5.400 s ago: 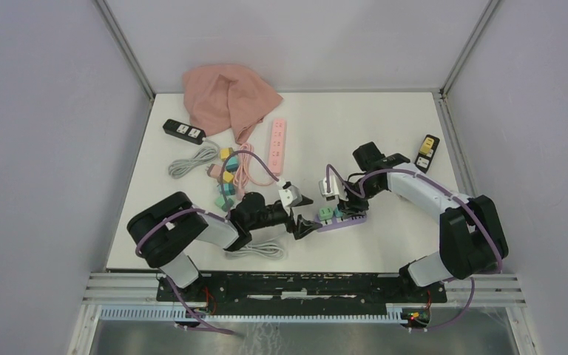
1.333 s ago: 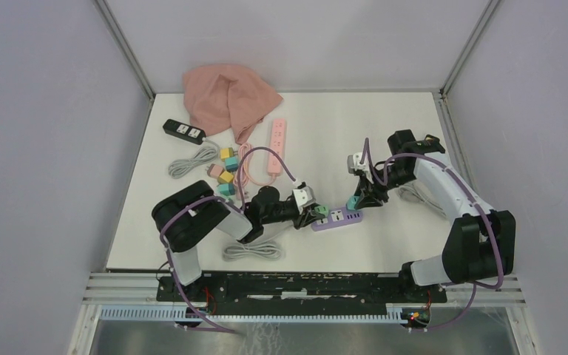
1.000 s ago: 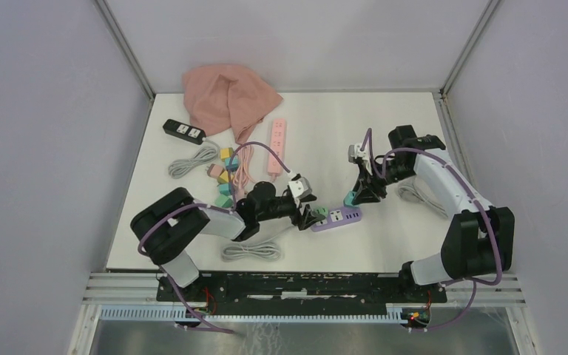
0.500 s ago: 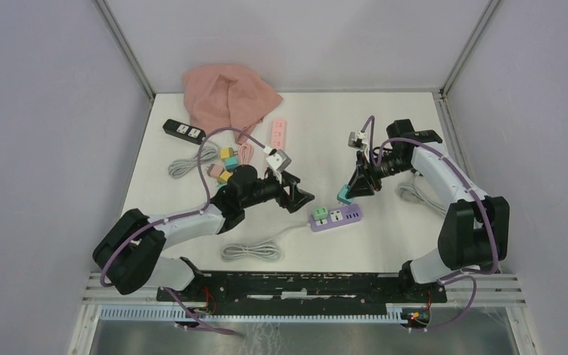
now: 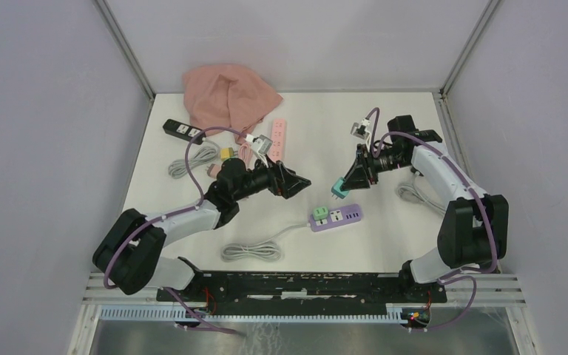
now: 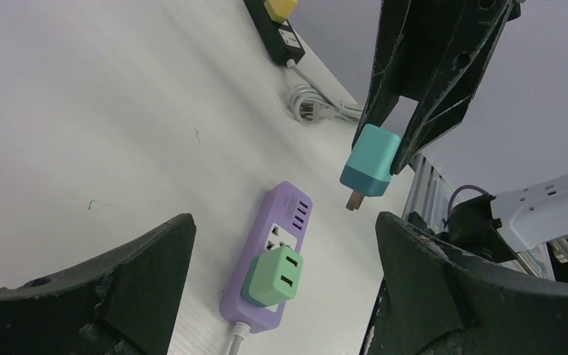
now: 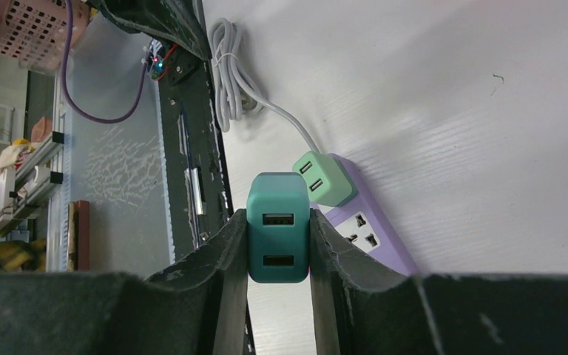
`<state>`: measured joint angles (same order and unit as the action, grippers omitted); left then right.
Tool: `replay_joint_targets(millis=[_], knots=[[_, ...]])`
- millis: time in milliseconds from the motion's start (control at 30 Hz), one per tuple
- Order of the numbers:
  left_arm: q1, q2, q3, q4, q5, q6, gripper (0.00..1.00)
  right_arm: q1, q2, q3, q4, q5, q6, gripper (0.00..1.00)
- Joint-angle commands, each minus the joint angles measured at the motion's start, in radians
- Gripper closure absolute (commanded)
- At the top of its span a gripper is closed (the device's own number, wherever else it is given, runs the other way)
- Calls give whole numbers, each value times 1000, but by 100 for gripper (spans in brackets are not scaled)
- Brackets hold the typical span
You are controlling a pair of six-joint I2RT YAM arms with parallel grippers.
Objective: Pull the plug off the socket
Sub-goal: Place the plug at the center of the board.
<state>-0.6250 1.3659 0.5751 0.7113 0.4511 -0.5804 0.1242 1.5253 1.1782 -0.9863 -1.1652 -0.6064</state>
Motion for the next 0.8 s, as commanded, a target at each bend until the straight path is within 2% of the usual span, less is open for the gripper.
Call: replay_joint_targets(millis=[0, 133, 267, 600, 767], knots=[[-22, -42, 26, -26, -81, 1, 3, -8, 3, 8, 105, -74, 136, 100], [-132, -112, 51, -185, -268, 166, 3, -9, 6, -4, 159, -85, 209, 100], [-231, -154, 69, -253, -448, 270, 3, -11, 16, -10, 194, -104, 268, 100], [-328, -99, 237, -470, -661, 243, 2, -12, 28, -18, 246, -122, 349, 100], [-353, -64, 296, -526, -712, 199, 0, -14, 33, -36, 333, -114, 459, 100]])
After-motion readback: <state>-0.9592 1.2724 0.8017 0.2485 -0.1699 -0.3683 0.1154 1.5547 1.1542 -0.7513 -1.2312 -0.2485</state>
